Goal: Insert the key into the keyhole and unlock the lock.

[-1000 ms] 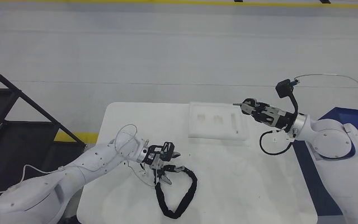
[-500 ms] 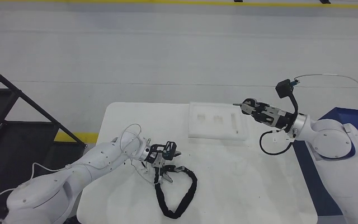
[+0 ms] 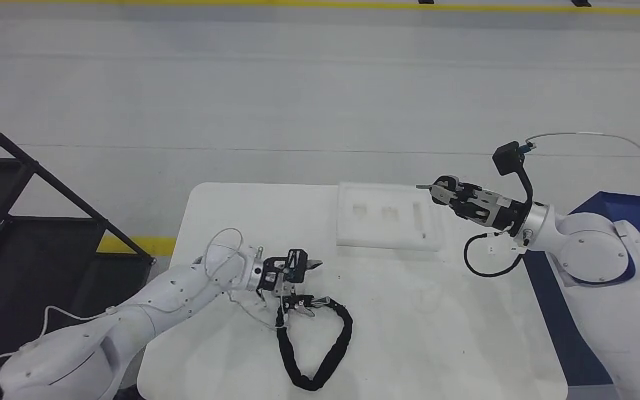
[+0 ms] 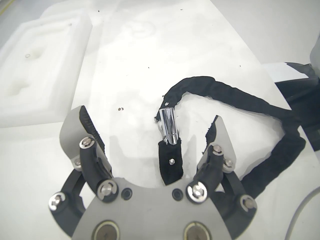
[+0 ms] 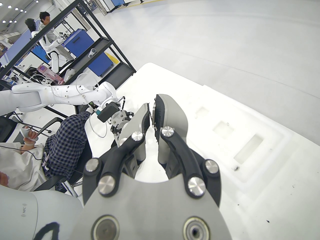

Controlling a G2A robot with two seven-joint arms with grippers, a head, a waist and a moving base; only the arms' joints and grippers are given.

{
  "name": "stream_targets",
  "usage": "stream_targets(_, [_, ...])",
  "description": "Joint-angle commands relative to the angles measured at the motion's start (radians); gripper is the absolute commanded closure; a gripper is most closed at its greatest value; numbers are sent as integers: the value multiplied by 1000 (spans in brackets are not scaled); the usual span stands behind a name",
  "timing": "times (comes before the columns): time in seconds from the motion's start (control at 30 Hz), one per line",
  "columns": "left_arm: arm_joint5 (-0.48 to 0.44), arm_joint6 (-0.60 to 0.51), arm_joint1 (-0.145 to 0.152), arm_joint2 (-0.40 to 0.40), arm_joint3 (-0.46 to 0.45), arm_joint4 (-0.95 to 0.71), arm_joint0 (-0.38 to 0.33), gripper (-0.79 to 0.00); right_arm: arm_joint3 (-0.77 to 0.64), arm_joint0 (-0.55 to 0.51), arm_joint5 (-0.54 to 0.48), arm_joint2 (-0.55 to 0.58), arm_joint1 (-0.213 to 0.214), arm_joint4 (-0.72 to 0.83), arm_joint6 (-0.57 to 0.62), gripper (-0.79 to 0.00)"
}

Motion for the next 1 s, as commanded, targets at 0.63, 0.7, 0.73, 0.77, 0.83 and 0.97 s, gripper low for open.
stream_targets(0.63, [115, -233, 49, -100, -151, -4, 138, -785, 0, 0, 0, 0, 0, 0, 0, 0])
stream_targets(0.7, [105, -239, 46, -105, -145, -4, 141, -785, 0, 0, 0, 0, 0, 0, 0, 0])
stream_targets(0.73, [102, -241, 44, -108, -142, -4, 141, -785, 0, 0, 0, 0, 0, 0, 0, 0])
stream_targets(0.77, [99, -243, 42, -109, -138, -3, 142, -785, 0, 0, 0, 0, 0, 0, 0, 0])
stream_targets(0.83, [93, -244, 37, -112, -131, -4, 144, -705, 0, 0, 0, 0, 0, 0, 0, 0])
stream_targets(0.97, [80, -245, 26, -117, -115, -1, 144, -514, 0, 0, 0, 0, 0, 0, 0, 0])
